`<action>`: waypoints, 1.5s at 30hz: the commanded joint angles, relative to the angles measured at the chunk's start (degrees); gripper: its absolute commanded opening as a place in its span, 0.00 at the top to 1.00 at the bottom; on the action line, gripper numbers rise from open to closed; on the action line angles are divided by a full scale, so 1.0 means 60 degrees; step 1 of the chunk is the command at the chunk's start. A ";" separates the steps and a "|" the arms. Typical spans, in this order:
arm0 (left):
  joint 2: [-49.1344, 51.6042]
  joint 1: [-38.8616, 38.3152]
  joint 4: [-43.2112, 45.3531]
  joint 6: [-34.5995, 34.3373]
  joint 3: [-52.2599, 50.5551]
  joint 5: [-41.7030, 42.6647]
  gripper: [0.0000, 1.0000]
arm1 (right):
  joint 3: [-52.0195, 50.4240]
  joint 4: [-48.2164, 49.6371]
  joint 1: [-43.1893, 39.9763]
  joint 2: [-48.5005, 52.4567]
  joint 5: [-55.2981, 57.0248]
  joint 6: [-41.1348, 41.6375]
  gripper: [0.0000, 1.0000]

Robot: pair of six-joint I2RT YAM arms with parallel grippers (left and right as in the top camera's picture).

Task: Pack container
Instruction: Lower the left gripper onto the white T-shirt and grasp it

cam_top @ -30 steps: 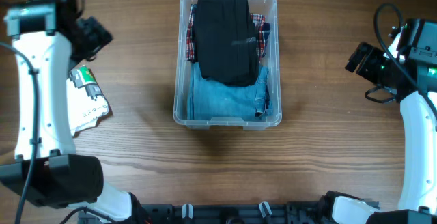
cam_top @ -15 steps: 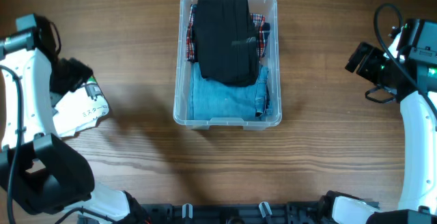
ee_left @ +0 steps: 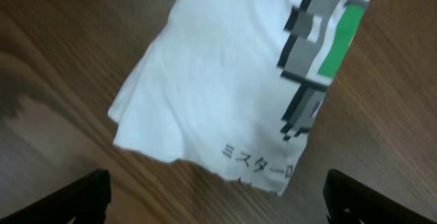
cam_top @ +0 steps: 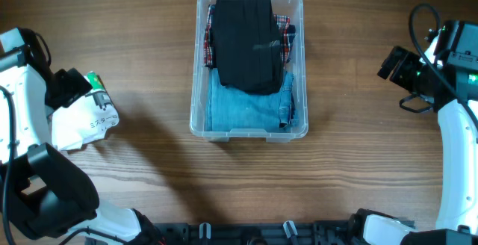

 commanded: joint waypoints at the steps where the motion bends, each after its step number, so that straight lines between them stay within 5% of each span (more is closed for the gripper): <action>1: 0.0058 0.0025 0.0503 0.0674 -0.0364 -0.0036 0.00 | 0.0095 0.0036 -0.0047 0.0044 0.0095 -0.0015 0.00; 16: 0.1213 0.0029 0.2954 0.0667 -0.1974 -0.0044 0.00 | 0.0095 0.0036 -0.0047 0.0044 0.0095 -0.0018 0.00; 31: 0.2422 0.0025 0.2994 0.0674 -0.1982 0.0204 0.04 | 0.0095 0.0036 -0.0047 0.0044 0.0095 -0.0015 0.00; 37: 0.2422 0.0025 0.2929 0.0674 -0.1982 0.0208 0.25 | 0.0095 0.0036 -0.0047 0.0044 0.0095 -0.0015 0.00; 40: 0.2422 0.0025 0.2892 0.0674 -0.1982 0.0204 0.68 | 0.0095 0.0036 -0.0047 0.0044 0.0095 -0.0015 0.00; 45: 0.2422 0.0025 0.2845 0.0663 -0.1978 0.0208 0.74 | 0.0095 0.0036 -0.0047 0.0044 0.0095 -0.0011 0.00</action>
